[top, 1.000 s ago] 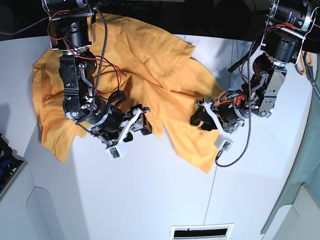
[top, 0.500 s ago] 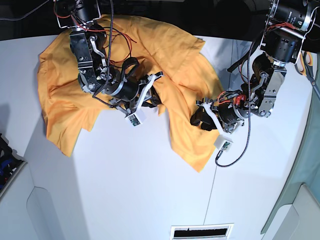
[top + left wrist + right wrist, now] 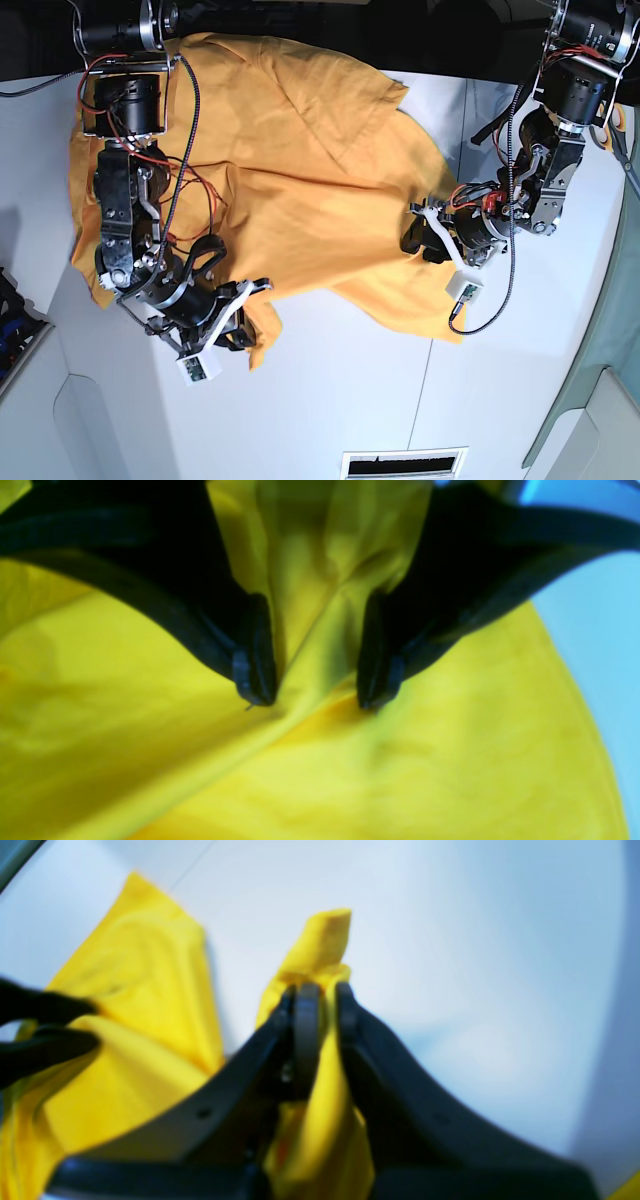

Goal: Layout the t-shirt on the table in an organized manner, then fold the t-shirt properly
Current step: 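Drag the shirt fabric with the right gripper away from the left gripper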

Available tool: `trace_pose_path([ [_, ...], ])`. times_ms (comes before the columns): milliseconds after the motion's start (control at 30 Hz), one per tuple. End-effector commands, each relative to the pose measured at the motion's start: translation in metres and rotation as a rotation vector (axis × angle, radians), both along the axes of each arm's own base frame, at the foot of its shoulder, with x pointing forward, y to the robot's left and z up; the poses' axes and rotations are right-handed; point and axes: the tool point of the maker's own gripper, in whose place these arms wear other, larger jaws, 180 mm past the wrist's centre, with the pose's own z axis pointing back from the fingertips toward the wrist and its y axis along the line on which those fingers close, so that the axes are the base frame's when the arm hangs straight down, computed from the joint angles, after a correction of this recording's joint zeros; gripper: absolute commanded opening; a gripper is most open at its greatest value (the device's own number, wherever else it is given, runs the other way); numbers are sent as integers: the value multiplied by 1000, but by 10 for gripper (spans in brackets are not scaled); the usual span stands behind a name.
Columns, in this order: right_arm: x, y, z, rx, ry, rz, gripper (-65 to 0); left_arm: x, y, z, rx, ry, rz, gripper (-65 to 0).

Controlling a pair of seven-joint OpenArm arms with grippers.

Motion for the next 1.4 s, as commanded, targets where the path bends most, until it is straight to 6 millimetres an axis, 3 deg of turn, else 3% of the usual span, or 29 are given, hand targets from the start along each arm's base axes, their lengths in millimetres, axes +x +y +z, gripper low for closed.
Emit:
trace_pose_path([
  [0, 20, -3, 34, 36, -89, -15, -611, -29, 28, -26, 139, 134, 5, -333],
  [100, 28, -5, 46, 58, -102, -16, -357, -38, 22, -31, 127, 150, -6, -333],
  [167, 24, -3, 42, 66, -70, -11, -253, -42, 22, -33, 125, 157, -9, -333],
  [300, 10, -8, 18, 53, 0, -25, -247, -49, 26, -38, 149, 169, -18, -333],
  [533, 8, -94, -14, -1, 15, -356, -247, -51, 31, -39, 176, 176, -27, -333],
  [667, 3, -118, -34, -7, 60, -406, -248, -51, 31, -39, 177, 177, -26, -333],
  [933, -8, -107, -89, 22, 140, -367, -249, -51, 31, -39, 176, 176, -24, -333],
  [1033, -11, -94, -103, -4, 172, -319, -249, -51, 31, -39, 177, 176, -24, -333],
  [1200, -8, -57, -100, -62, 160, -182, -249, -51, 31, -39, 175, 176, -23, -333],
  [1367, 7, -31, -84, -70, 118, -122, -249, -51, 31, -39, 175, 177, -23, -333],
])
